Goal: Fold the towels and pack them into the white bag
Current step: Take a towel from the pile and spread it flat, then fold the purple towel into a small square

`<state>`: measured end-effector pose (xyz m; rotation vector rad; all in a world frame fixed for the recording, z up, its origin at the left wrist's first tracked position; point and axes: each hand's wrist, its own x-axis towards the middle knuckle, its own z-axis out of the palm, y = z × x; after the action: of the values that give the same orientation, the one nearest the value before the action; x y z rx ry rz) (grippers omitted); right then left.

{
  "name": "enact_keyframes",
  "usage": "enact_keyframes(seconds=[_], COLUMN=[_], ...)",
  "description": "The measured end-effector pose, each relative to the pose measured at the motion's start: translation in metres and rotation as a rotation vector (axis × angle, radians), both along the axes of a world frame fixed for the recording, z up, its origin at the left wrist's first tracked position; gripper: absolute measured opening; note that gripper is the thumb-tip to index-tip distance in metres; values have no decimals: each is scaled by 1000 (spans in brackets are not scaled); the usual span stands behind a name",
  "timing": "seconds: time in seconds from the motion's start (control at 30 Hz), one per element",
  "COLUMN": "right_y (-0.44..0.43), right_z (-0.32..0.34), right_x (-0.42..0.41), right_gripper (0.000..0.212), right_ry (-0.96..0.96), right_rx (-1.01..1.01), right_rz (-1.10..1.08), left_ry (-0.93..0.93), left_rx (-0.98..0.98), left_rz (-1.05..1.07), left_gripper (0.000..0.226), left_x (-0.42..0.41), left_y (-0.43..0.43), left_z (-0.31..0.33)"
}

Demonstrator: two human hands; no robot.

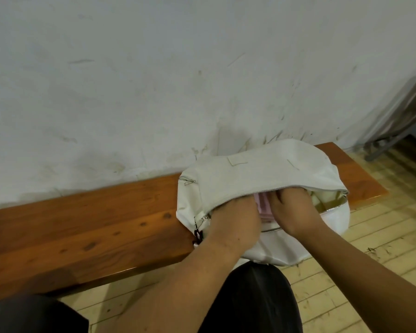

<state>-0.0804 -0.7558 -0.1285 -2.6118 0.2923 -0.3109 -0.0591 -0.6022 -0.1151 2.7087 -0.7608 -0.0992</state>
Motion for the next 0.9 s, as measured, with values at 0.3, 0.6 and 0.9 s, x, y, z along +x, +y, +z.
enact_keyframes(seconds=[0.3, 0.6, 0.9], right_y=[50, 150, 265], right_z=[0, 10, 5], right_x=[-58, -66, -24], right_gripper=[14, 16, 16], right_ry=[-316, -200, -19], right_rx=[40, 267, 331], right_rz=[24, 182, 491], left_ry=[258, 242, 317], left_rx=[-535, -579, -443], left_rz=[-56, 173, 400], left_gripper=[37, 33, 26], left_x=[-32, -46, -43], left_y=[72, 188, 310], left_z=[7, -13, -30])
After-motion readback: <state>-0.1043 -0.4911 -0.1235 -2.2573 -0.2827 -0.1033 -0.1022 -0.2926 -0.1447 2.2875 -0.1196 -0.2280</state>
